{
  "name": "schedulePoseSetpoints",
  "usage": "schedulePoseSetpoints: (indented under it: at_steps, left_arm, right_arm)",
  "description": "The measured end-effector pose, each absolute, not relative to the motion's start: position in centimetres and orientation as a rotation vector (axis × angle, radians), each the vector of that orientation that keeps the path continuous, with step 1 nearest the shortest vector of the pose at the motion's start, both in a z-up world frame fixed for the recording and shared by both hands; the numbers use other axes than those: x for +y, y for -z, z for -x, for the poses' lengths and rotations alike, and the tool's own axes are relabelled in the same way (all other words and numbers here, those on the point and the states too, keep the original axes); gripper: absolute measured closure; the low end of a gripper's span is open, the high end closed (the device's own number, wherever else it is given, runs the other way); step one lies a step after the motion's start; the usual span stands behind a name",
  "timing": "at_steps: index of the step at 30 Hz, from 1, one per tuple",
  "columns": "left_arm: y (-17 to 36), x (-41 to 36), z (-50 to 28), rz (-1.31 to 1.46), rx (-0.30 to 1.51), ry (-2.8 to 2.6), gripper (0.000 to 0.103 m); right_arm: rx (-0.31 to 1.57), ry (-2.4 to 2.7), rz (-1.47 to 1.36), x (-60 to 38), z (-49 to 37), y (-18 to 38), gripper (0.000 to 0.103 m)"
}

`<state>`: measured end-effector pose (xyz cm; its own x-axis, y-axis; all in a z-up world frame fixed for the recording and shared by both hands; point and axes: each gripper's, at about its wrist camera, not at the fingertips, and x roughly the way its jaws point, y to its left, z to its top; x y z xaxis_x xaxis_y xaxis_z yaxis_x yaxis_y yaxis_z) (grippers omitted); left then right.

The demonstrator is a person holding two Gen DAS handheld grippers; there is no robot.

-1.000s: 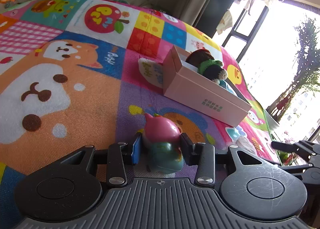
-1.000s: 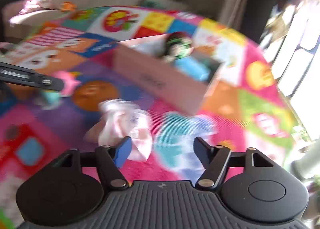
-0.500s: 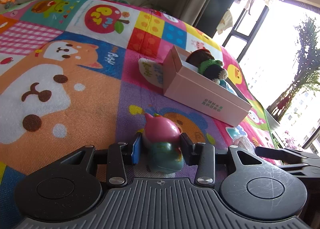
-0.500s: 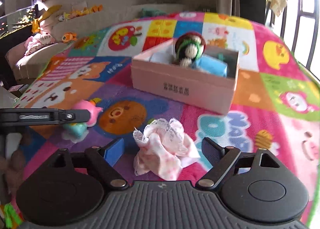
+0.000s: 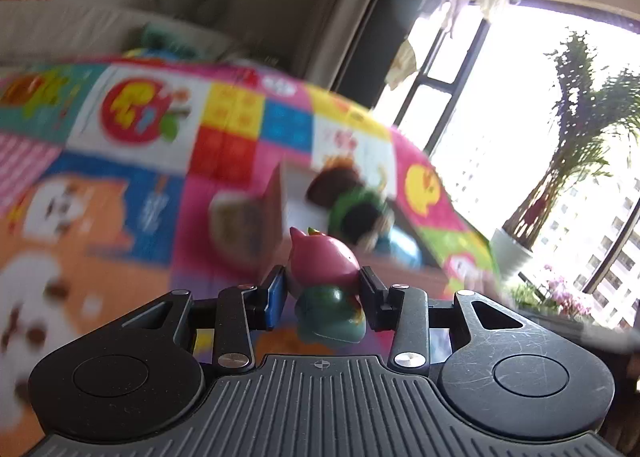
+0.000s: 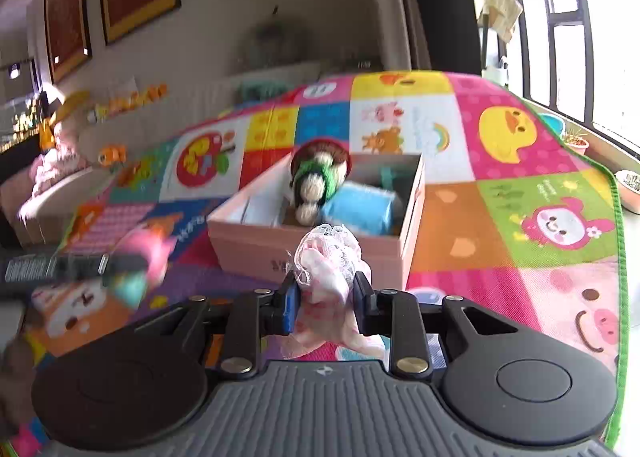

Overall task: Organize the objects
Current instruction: 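Carry the bird toy and lace pouf over the pink box with both grippers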

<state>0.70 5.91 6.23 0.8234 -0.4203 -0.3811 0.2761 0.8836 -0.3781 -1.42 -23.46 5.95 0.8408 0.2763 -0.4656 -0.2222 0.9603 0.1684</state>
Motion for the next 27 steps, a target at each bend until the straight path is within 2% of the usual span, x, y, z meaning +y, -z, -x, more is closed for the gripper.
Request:
schedulePoseSetpoints:
  at_steps: [5,11,13,15,21,27]
  left_arm:
    - [-8.1,2.1,-7.8,0.312,0.436,0.435,0.059]
    - [-4.7,-1.5,-13.0,0.188,0.663,0.342,0.057]
    - [-4.3,-1.2,-12.6,0.183,0.669,0.364,0.057]
    - [-4.7,-0.2,-11.9,0.223,0.642,0.380,0.057]
    - [-6.7,4.9,-9.7,0.387,0.415,0.301,0.057]
    - [-4.2,8.0,-9.6,0.523,0.366,0.263,0.057]
  right_arm:
    - [0.486,-0.287,-0.150,-23.9,1.6,-5.1,0.076]
    - [0.531,-0.281,-0.197,-24.8,1.5,-3.3,0.076]
    - [0.535,-0.274,-0.200,-25.4,1.5,-3.2,0.076]
    - [0.546,-0.264,-0.205,-25.8,1.3,-3.0,0.076]
    - [0.564,-0.253,-0.193,-26.0,0.8,-3.8,0.076]
    - [0.542,-0.321,-0.165,-24.8,-2.9,-10.7,0.076]
